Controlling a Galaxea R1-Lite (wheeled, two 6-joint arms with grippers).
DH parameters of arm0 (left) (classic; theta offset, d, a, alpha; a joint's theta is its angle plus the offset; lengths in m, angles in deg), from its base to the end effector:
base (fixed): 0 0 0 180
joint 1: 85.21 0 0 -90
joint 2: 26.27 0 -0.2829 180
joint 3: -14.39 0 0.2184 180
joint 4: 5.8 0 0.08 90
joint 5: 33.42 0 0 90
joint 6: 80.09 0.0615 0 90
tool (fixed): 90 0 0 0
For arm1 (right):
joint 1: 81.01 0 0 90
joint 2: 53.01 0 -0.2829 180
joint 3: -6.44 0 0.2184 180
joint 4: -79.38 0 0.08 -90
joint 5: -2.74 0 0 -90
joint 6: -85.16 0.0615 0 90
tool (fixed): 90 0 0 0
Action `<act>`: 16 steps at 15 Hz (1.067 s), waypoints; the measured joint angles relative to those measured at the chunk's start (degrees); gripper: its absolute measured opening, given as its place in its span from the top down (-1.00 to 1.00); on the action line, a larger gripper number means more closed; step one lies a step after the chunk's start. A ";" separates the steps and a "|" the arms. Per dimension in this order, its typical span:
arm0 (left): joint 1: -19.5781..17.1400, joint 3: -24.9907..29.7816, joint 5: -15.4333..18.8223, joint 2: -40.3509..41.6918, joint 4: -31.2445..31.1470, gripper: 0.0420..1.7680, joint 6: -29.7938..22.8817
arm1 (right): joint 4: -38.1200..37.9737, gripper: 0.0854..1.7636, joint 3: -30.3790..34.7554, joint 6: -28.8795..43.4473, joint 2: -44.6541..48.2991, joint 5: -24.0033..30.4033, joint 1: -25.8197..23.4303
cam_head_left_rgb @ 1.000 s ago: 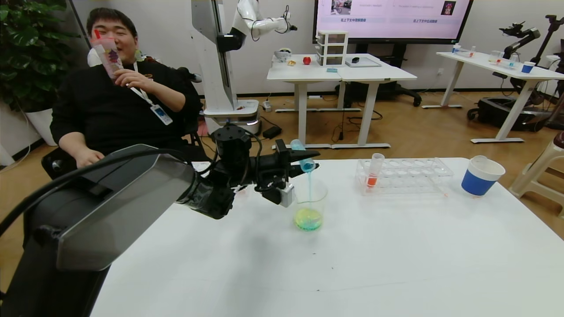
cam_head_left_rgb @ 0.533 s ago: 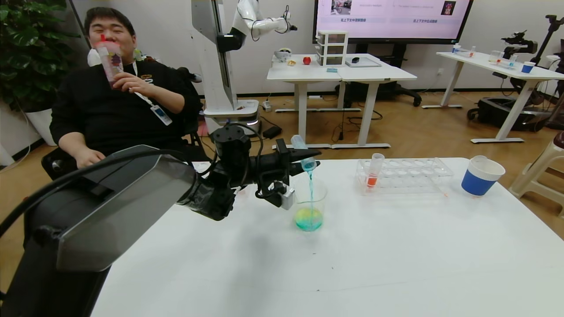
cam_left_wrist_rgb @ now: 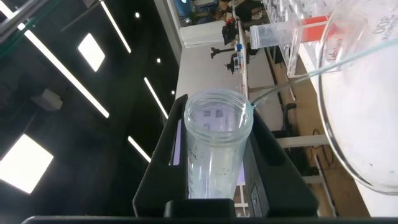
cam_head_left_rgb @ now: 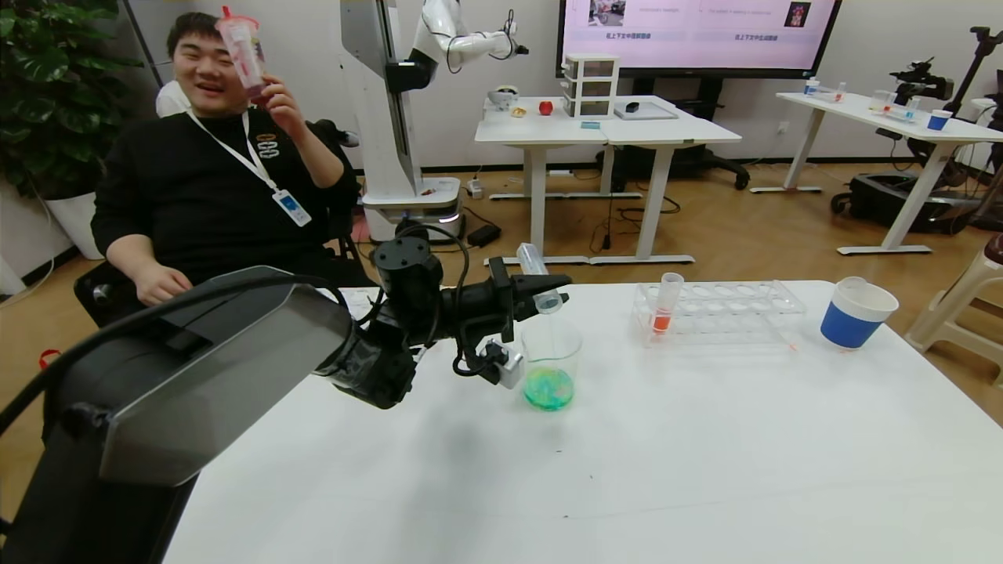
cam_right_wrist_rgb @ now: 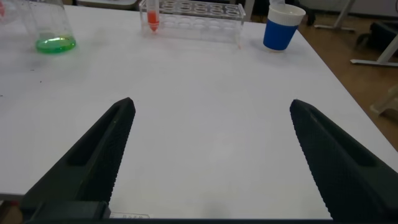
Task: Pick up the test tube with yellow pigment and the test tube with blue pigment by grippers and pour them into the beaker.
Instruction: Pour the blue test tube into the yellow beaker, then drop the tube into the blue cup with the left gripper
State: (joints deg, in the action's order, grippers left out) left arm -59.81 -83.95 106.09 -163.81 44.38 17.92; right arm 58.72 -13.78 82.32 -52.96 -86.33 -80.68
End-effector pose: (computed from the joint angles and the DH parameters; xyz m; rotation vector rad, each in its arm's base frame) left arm 0.4277 -0.2549 0.0758 1.4720 -1.2516 -0.7884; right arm 0.0635 0.0014 0.0745 -0.0495 0.0063 0.0222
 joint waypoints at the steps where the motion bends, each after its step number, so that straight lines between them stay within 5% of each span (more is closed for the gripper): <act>1: 0.00 0.44 -0.01 -0.01 0.02 0.47 -0.02 | 0.00 -0.97 0.00 -0.02 0.00 0.00 0.00; 5: 0.02 0.72 -0.09 0.10 -0.09 0.47 -1.13 | 0.00 -0.97 0.00 0.00 0.00 0.00 0.00; 9: 0.11 -0.74 -3.18 0.63 0.00 0.47 -13.23 | 0.00 -0.97 0.00 -0.02 0.00 -0.01 0.00; 12: 0.72 -1.71 -18.97 2.08 2.11 0.47 -29.83 | 0.00 -0.97 0.00 0.00 0.00 0.00 0.00; 16: 3.19 -2.10 -49.69 3.72 4.96 0.47 -54.64 | 0.00 -0.97 0.00 0.00 0.00 0.00 0.00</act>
State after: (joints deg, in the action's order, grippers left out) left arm -56.61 -86.04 56.40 -160.09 49.34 -36.72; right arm 58.72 -13.78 82.32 -52.96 -86.33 -80.68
